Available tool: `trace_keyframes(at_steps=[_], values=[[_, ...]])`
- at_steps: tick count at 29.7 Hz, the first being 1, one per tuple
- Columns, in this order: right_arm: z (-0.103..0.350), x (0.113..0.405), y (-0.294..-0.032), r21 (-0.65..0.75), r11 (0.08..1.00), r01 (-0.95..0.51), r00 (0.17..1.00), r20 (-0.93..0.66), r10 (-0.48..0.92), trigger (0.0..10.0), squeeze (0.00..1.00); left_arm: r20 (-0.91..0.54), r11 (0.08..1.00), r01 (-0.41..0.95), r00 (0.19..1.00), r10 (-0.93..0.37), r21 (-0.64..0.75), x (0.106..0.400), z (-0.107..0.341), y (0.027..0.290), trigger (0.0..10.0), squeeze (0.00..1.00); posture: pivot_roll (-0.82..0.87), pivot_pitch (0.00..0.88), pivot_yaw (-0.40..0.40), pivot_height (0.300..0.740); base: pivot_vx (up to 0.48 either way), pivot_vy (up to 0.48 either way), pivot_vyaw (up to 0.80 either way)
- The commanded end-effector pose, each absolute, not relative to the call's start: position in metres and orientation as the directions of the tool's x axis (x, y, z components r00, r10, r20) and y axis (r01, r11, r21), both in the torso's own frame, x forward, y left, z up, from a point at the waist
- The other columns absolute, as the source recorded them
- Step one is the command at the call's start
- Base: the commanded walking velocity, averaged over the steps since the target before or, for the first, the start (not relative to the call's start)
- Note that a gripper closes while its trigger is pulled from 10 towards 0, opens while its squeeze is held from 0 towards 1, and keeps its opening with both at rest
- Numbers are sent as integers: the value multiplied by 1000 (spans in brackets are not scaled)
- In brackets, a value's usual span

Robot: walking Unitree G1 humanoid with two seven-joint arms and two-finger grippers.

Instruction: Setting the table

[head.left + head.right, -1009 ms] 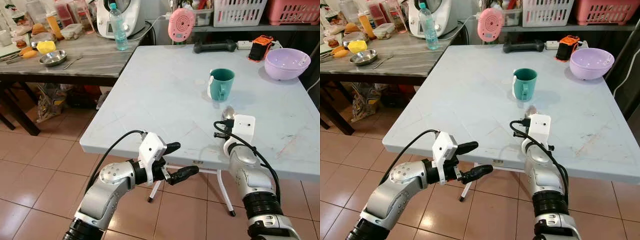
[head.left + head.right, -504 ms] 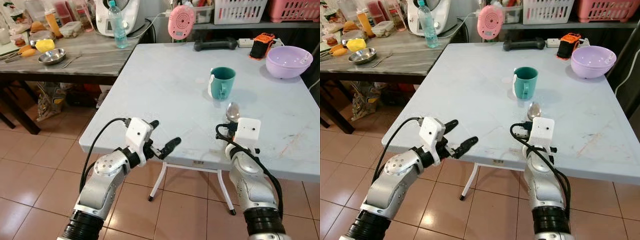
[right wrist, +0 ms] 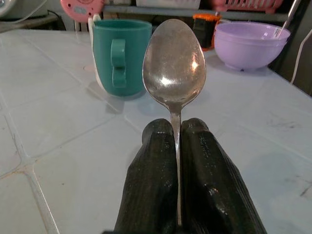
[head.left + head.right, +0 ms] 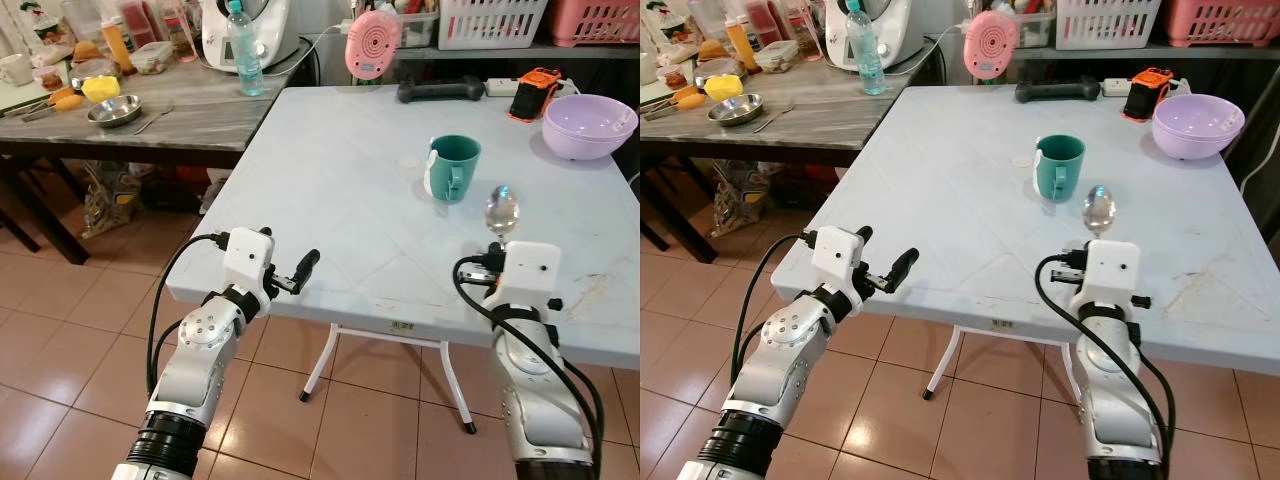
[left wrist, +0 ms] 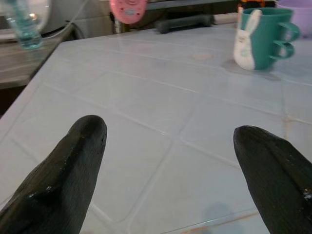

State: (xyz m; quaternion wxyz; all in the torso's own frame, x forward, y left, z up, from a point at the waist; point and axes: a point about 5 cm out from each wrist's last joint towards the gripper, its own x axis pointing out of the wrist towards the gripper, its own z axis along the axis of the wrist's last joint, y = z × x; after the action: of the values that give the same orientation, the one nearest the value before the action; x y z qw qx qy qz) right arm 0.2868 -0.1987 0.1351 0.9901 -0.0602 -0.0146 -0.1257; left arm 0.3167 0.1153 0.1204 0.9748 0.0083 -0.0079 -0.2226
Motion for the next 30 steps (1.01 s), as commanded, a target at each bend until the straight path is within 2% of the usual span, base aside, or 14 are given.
trace_keyframes(at_steps=[1,8,23,30], values=[[144,284,-197,-110,966,235,970,87,-226,10000,0,17,915,404,915,-404,14,318,119,121,10000,0,-134,0,95,740,0,0,0],[141,281,-192,-95,971,221,974,65,-216,10000,0,11,940,337,941,-337,-52,322,115,129,10000,0,-143,0,90,740,0,0,0],[144,283,-194,-96,972,213,976,61,-208,10000,0,25,941,337,941,-336,-37,324,114,129,10000,0,-146,0,83,740,0,0,-571],[141,282,-191,-92,974,208,978,51,-204,10000,0,27,938,344,939,-343,-36,325,114,129,10000,0,-147,0,85,740,0,317,-602]])
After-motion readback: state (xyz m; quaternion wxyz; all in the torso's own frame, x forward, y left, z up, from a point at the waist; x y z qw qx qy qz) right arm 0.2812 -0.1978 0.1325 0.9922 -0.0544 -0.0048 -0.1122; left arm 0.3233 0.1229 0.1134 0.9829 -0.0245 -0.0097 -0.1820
